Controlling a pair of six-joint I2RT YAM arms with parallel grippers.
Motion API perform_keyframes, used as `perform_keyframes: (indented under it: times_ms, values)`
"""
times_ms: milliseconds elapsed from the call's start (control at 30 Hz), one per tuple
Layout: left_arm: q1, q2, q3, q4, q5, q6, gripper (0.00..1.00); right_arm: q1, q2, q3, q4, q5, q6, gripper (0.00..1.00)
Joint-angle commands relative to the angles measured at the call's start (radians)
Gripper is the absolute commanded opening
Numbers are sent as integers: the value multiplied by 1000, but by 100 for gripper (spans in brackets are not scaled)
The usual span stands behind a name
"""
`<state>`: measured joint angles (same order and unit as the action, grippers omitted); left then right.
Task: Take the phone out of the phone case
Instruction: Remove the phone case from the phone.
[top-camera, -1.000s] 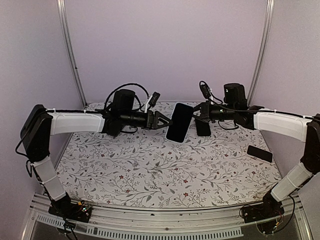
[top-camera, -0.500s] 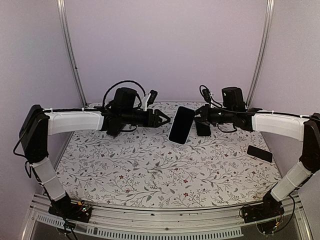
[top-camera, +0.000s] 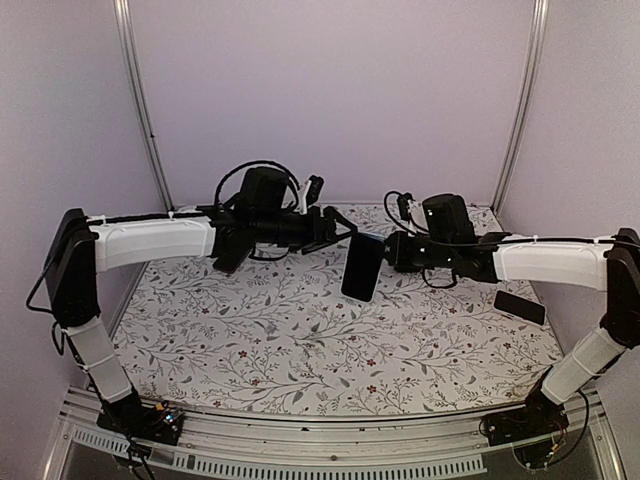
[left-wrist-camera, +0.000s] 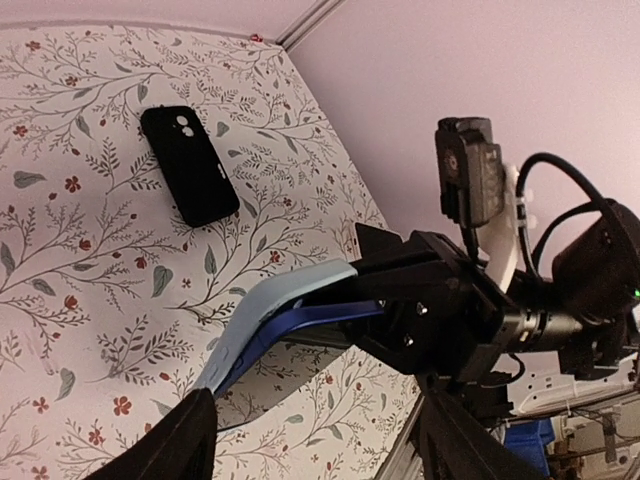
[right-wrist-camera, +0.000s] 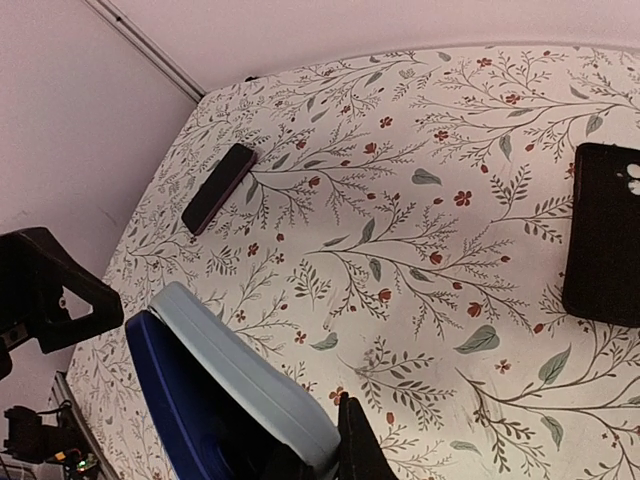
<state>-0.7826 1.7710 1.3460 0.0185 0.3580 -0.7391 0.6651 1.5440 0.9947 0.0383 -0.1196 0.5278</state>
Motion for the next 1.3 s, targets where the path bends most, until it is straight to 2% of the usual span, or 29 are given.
perform_keyframes:
  times_ms: [0,300,633,933,1267]
  values:
    - [-2,48,13,31,41,-169,71,62,-67,-36,133,255,-100,0]
    - [0,83,-48,151,100,-335,75,196,-59,-50,240,546,-318,0]
    - [25,109,-128,255,91,-449,75,293,39,-42,356,672,-453,0]
    - [39,154,-165,241,104,-480,65,332,115,-19,388,719,-515,0]
    - [70,189,-243,300,172,-554,54,415,232,53,386,780,-624,0]
